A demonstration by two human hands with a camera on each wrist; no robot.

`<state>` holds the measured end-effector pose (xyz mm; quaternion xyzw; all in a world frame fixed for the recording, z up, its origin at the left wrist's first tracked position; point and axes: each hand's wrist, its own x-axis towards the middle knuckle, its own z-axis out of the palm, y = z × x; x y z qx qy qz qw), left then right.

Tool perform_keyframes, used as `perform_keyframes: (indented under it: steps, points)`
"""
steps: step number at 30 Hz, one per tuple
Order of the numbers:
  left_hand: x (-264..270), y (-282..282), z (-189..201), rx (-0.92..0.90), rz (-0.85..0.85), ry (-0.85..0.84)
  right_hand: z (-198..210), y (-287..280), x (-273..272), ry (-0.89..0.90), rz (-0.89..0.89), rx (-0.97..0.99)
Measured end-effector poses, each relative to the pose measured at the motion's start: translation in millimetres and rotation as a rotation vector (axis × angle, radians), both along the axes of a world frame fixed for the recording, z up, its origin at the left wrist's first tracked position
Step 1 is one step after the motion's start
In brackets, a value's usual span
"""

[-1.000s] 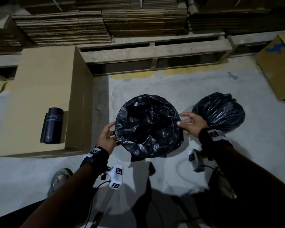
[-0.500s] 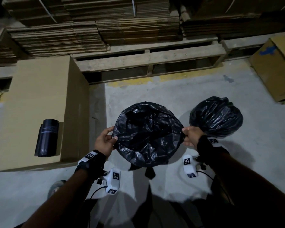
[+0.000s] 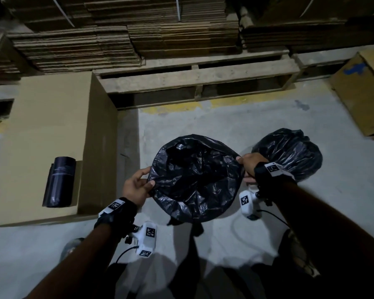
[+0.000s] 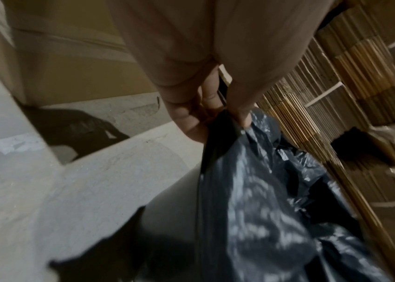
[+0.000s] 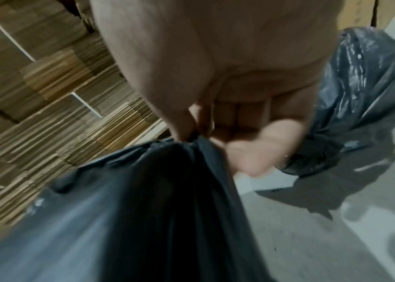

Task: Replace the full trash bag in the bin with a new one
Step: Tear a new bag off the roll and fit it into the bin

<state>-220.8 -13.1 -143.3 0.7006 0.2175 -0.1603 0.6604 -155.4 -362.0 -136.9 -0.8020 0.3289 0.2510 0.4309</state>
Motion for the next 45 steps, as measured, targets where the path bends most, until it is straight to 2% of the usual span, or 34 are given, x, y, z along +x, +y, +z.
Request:
perform_keyframes:
  steps: [2,4,6,8,12,15,16,19,20,21,23,29,32,37,39,42,45]
  points:
    - [1,-2,2,0.015,-0.031,-0.005,3,6,6,0.08,0.138,-0.101]
    - [3,-4,3,0.025,-0.06,-0.012,10,11,17,0.058,0.324,-0.276]
    - [4,-5,2,0.055,-0.07,-0.031,14,15,24,0.022,0.429,-0.339]
    - [4,-5,2,0.086,-0.072,-0.055,10,16,25,0.059,0.581,-0.441]
    - [4,-3,4,0.142,-0.12,-0.109,6,12,13,0.097,0.745,-0.536]
    - [4,-3,4,0.177,-0.124,-0.124,0,7,-3,0.02,0.657,-0.467]
    - [4,-2,4,0.189,-0.121,-0.122,-5,4,-10,0.012,0.559,-0.34]
    - [2,-1,6,0.151,-0.085,-0.092,-7,-2,-34,0.042,0.077,0.285]
    - [0,0,7,0.142,-0.068,-0.083,-6,-4,-42,0.05,-0.026,0.409]
    - [-2,0,9,0.14,-0.053,-0.076,-4,-4,-50,0.047,-0.077,0.486]
    - [-6,-2,12,0.129,-0.027,-0.071,-8,-8,-62,0.039,-0.061,0.546]
    - [-14,-1,21,0.118,-0.003,-0.009,-23,-5,-72,-0.047,-0.174,0.512]
    - [-14,1,23,0.135,-0.015,-0.002,-23,1,-69,-0.112,-0.165,0.443]
    - [-7,-1,20,0.125,-0.037,0.009,-26,2,-58,-0.042,-0.003,0.02]
    - [-5,-3,18,0.125,-0.045,0.006,-30,2,-59,-0.019,-0.008,-0.038]
    - [-4,-3,15,0.117,-0.036,0.01,-34,5,-56,-0.036,0.171,-0.153]
    - [-3,-2,16,0.108,-0.012,0.024,-33,6,-48,-0.043,0.197,-0.194]
